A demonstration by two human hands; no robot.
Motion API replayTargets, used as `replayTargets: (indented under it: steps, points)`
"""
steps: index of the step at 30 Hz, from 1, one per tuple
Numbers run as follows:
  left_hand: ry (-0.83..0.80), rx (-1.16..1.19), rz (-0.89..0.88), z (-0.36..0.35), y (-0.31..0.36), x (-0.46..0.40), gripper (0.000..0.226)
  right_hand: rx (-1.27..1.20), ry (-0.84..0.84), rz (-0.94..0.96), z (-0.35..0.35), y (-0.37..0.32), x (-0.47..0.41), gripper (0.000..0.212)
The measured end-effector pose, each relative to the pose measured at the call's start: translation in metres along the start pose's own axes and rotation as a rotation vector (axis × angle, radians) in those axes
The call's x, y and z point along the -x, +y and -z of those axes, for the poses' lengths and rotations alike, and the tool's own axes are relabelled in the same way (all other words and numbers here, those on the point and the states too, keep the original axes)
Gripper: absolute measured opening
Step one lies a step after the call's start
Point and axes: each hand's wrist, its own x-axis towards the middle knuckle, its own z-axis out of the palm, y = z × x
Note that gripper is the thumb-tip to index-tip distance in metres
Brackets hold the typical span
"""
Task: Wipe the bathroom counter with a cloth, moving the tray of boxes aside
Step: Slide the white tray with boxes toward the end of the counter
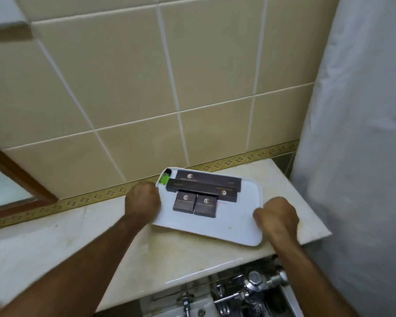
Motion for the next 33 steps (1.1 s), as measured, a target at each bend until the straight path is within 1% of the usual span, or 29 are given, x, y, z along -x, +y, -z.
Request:
replayTargets:
  steps: [4, 8, 11, 13, 14, 18, 21, 23, 27, 30, 31, 32, 33]
  points:
    - [-0.034, -0.031, -0.173, -0.008, 0.103, -0.030, 0.023, -0.125, 0.066, -0.160, 0.038, 0.062, 0.000, 0.018]
    - [-0.072, -0.116, -0.345, -0.033, 0.185, -0.053, 0.023, -0.350, 0.119, -0.351, 0.040, 0.098, 0.001, 0.021]
    - [-0.094, -0.144, -0.404, -0.057, 0.238, -0.061, 0.025, -0.621, 0.124, -0.558, 0.030, 0.115, -0.003, 0.012]
    - [-0.102, -0.163, -0.425, -0.069, 0.262, -0.063, 0.027, -0.757, 0.130, -0.659, 0.020, 0.118, -0.005, 0.013]
    - [-0.105, -0.173, -0.428, -0.074, 0.270, -0.065, 0.028, -0.800, 0.132, -0.679, 0.015, 0.118, -0.006, 0.015]
    - [-0.116, -0.232, -0.472, -0.088, 0.282, -0.072, 0.027, -0.858, 0.153, -0.696, 0.008, 0.114, -0.014, 0.029]
    - [-0.140, -0.304, -0.616, -0.086, 0.283, -0.077, 0.022, -0.879, 0.146, -0.685, 0.002, 0.112, -0.017, 0.030]
    - [-0.138, -0.339, -0.658, -0.079, 0.282, -0.076, 0.021, -0.877, 0.154, -0.679, -0.002, 0.110, -0.016, 0.031]
    - [-0.073, -0.320, -0.620, -0.062, 0.267, -0.059, 0.024, -0.880, 0.140, -0.682, 0.001, 0.106, -0.014, 0.025]
    - [-0.034, -0.235, -0.610, -0.047, 0.237, -0.028, 0.024, -0.843, 0.107, -0.626, 0.009, 0.103, -0.006, 0.016]
    - [-0.006, -0.215, -0.600, -0.037, 0.220, -0.014, 0.019, -0.834, 0.094, -0.602, 0.012, 0.101, 0.000, 0.015]
    - [0.016, -0.205, -0.583, -0.027, 0.203, 0.001, 0.007, -0.826, 0.081, -0.569, 0.015, 0.103, 0.005, 0.017]
    - [0.053, -0.157, -0.556, -0.019, 0.187, 0.016, 0.008, -0.808, 0.079, -0.526, 0.016, 0.107, 0.005, 0.023]
